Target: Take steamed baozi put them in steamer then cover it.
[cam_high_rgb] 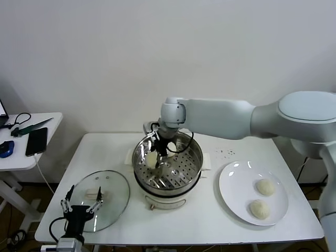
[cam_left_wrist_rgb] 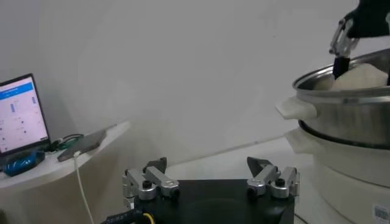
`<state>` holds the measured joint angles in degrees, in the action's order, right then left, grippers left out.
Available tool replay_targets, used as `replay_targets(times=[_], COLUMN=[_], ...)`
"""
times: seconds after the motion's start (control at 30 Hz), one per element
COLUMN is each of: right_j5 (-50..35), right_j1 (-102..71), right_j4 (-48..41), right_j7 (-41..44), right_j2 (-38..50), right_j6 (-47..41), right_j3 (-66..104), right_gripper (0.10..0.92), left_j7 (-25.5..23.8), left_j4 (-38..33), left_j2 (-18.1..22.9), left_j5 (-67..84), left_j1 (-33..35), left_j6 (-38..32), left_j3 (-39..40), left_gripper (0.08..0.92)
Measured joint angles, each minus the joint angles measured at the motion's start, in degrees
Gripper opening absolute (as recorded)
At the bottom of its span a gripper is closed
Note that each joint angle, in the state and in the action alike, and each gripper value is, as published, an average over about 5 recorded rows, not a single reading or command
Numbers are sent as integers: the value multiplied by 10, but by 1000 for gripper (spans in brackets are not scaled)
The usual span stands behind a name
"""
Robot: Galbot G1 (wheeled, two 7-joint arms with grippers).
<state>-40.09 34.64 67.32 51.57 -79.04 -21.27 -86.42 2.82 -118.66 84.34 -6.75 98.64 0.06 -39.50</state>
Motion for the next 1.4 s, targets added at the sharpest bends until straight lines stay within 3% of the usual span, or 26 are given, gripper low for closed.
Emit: replay_targets(times=[0.1,0.3,0.67,1.07,1.4], right_j5=[3,7,10,20,111], right_j1=[-6,-13,16,103,69], right_j4=[-3,-8,18,129,204], right_j7=[-2,-5,10,64,89], right_j2=[-4,-8,28,204,383], right_j6=[-1,-1,12,47,64], right_j3=[-1,1,4,-14,9], right_gripper=[691,806,823,823,823], left_j7=[0,0,1,3,3], left_j4=[2,4,3,-2,-7], left_j2=[0,0,0,2,2], left_j5=[0,0,0,1,-1], left_j1=[-1,-3,-5,-6,-7], left_j6=[0,0,1,3,8], left_j3=[0,0,0,1,0], left_gripper=[823,823,823,823,823])
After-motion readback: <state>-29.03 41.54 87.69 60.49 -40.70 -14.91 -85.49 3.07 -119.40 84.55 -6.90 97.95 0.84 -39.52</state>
